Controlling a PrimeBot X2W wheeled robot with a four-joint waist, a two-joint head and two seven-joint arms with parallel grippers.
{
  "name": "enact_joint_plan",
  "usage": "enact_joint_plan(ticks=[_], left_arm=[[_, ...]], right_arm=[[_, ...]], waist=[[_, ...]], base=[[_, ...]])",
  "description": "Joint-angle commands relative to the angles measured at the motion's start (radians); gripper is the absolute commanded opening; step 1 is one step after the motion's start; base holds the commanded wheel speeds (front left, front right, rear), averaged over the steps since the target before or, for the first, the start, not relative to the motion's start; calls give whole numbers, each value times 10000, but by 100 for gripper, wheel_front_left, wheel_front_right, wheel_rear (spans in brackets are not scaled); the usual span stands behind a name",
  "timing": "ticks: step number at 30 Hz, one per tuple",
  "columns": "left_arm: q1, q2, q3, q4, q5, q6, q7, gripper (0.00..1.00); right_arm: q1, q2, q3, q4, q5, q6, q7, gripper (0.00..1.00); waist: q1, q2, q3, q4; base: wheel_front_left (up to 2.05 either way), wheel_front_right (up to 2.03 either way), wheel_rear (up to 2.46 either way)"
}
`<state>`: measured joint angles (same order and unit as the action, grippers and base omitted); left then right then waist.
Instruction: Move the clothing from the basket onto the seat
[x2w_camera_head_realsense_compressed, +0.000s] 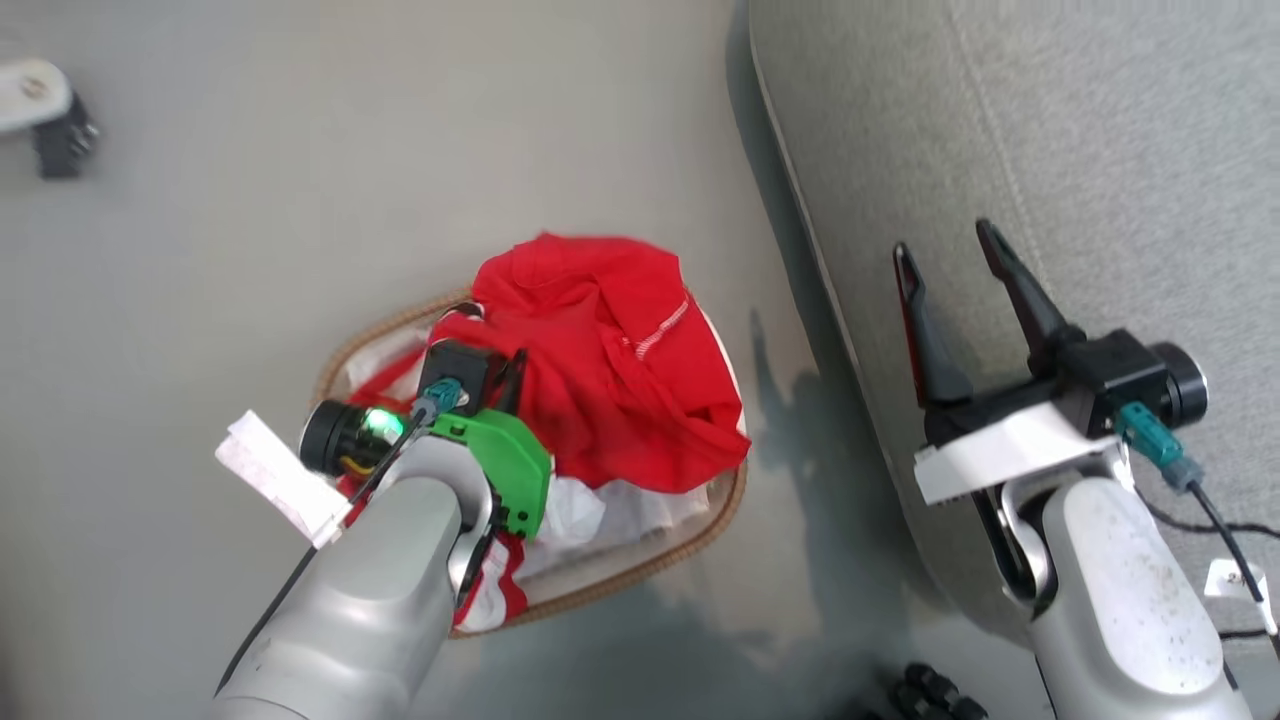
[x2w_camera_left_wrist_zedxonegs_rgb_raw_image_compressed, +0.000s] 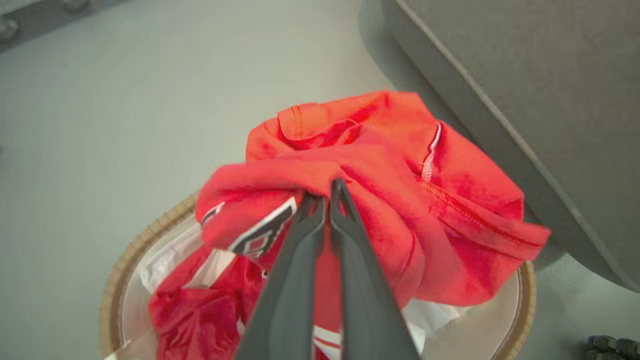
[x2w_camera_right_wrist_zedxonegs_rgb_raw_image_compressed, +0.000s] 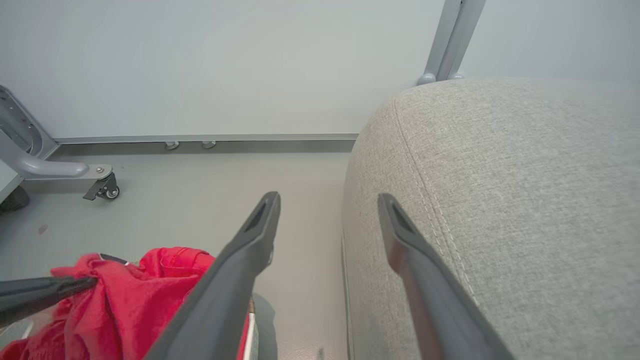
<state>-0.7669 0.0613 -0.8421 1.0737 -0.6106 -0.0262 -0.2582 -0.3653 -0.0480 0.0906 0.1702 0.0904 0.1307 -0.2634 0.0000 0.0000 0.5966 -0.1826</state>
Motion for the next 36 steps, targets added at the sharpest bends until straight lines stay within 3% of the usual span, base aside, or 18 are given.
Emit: enact_joint_plan(ticks=[1, 10, 18, 28, 36], left_arm=[[210, 112, 45, -346, 174, -70, -89, 0], [736, 682, 272, -2433, 1074, -202, -76, 0], [12, 1113, 276, -3393, 1590, -336, -71, 0], [-1573, 1537, 318, -4370, 1797, -446, 544, 0], [-2150, 1352, 182, -4807, 1749, -524, 968, 0]], right_arm=[[272, -43, -68, 65, -81, 1, -21, 100], [1308, -43, -229, 333, -470, 1, -21, 100], [1936, -42, -57, 466, -655, 1, -21, 100], [1925, -42, 524, 540, -609, 1, -21, 100], [1600, -40, 1413, 676, -406, 1, -23, 100]], waist=[[0, 0, -1411, 523], [0, 0, -3526, 811], [0, 0, -4947, 925], [0, 0, -5712, 987], [0, 0, -5907, 1190]], base=[[0, 0, 0], [0, 0, 0], [0, 0, 0], [0, 0, 0], [0, 0, 0]])
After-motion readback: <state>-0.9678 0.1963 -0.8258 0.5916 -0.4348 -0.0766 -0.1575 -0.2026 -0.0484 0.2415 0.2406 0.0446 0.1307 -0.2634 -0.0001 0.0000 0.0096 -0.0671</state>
